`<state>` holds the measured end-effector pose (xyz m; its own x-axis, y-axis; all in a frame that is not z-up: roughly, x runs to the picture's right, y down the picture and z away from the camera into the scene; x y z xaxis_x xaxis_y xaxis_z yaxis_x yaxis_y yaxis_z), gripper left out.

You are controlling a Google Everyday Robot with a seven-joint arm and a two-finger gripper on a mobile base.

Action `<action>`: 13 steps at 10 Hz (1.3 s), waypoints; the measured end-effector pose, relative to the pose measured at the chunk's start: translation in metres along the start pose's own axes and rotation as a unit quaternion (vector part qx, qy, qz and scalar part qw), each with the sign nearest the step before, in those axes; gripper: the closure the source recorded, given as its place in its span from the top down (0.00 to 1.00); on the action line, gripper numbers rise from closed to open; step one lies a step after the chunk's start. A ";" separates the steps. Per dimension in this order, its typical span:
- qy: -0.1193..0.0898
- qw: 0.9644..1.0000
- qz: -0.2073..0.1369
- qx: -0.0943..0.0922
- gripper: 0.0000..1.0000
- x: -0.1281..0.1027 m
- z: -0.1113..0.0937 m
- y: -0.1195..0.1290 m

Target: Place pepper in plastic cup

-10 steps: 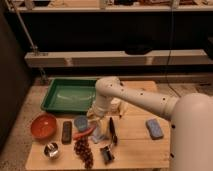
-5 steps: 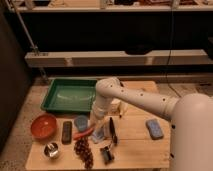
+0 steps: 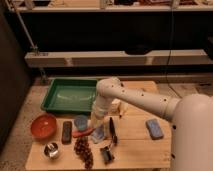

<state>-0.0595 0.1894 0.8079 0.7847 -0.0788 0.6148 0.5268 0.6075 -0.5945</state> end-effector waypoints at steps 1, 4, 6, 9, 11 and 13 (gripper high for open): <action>-0.001 1.000 -0.004 0.002 0.06 -0.001 0.000 0.000; -0.006 1.000 -0.020 0.010 0.37 -0.004 -0.004 0.000; -0.012 1.000 -0.025 0.010 0.58 -0.006 -0.004 0.000; -0.018 0.999 -0.028 0.006 0.80 -0.005 -0.003 0.001; -0.019 0.999 -0.029 0.002 0.80 -0.005 -0.002 0.001; -0.018 0.999 -0.030 -0.001 0.80 -0.006 0.000 0.000</action>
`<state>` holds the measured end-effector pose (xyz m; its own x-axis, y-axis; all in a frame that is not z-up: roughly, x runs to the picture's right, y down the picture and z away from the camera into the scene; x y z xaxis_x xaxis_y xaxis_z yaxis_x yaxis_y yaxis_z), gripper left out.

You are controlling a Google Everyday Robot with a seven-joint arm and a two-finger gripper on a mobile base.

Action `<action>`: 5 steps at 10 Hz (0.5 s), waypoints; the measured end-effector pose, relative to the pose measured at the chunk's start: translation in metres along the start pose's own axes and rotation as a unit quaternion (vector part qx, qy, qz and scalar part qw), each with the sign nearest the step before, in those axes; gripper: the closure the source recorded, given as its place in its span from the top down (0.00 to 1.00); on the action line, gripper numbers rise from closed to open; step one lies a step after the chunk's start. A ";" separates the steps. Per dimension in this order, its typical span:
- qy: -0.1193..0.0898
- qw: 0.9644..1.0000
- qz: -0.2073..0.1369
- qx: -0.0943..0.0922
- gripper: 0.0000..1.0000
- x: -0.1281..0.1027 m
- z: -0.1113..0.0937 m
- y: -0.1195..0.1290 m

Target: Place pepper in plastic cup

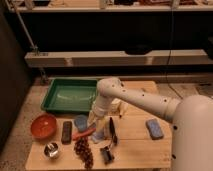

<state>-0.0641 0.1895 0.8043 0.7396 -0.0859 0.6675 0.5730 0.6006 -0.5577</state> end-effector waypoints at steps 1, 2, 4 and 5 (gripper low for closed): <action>0.001 1.000 0.000 -0.002 0.80 0.000 0.000 0.000; 0.001 1.000 -0.001 -0.003 0.80 0.000 0.001 -0.001; 0.001 1.000 -0.003 -0.005 0.78 0.001 0.003 -0.001; 0.000 1.000 -0.003 -0.005 0.69 0.002 0.004 -0.001</action>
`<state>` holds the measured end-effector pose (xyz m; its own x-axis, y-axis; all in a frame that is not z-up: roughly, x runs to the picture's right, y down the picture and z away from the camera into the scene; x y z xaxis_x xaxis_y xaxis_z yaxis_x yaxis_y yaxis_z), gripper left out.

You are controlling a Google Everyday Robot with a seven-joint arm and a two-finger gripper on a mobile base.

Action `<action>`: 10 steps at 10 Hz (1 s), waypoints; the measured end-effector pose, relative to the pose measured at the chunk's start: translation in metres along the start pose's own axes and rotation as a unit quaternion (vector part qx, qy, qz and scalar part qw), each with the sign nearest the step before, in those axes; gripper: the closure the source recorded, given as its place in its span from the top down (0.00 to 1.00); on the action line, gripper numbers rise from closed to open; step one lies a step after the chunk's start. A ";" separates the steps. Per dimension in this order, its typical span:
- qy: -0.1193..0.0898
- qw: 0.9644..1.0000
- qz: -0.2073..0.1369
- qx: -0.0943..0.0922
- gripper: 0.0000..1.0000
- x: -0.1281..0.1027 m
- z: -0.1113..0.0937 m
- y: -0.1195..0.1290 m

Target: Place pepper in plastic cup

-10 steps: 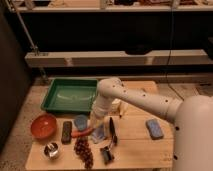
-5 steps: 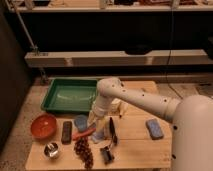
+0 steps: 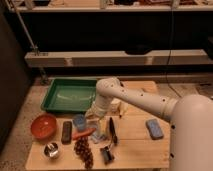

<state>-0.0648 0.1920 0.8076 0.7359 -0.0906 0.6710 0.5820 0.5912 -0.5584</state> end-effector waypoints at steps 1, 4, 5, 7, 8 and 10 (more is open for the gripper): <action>0.000 1.000 0.000 0.000 0.59 0.001 0.001 0.000; -0.003 1.000 0.000 0.000 0.28 0.003 0.001 0.003; 0.000 1.000 -0.001 0.000 0.18 0.004 0.002 0.004; 0.007 1.000 -0.007 -0.001 0.02 0.004 0.003 0.004; 0.010 1.000 -0.010 -0.002 0.00 0.002 0.004 0.003; 0.010 1.000 -0.017 0.000 0.00 0.000 0.004 0.004</action>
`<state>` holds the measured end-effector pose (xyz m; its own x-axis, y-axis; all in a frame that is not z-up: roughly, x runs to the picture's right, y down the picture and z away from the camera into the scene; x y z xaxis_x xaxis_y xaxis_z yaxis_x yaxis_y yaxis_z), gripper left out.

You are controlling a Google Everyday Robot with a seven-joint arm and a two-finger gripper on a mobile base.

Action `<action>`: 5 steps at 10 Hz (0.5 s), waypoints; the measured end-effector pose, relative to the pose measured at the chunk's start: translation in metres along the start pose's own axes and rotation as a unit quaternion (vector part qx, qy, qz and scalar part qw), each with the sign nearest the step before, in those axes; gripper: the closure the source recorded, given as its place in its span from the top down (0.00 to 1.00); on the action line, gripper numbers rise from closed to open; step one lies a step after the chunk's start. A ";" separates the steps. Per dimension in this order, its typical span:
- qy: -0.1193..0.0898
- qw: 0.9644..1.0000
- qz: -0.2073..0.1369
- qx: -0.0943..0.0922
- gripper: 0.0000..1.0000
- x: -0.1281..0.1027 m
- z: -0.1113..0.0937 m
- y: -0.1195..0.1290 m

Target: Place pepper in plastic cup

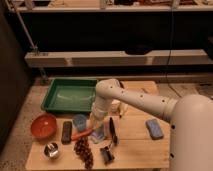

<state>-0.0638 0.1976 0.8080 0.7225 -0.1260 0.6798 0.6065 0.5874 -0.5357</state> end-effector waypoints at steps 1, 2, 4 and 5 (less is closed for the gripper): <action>0.000 1.000 -0.003 0.005 0.00 -0.002 -0.002 0.000; 0.002 1.000 -0.006 0.010 0.00 -0.004 -0.004 0.000; 0.014 0.999 -0.016 0.034 0.00 -0.022 -0.043 -0.003; 0.022 0.999 -0.018 0.039 0.00 -0.028 -0.060 -0.005</action>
<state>-0.0671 0.1505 0.7614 0.7155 -0.1823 0.6744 0.6062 0.6418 -0.4697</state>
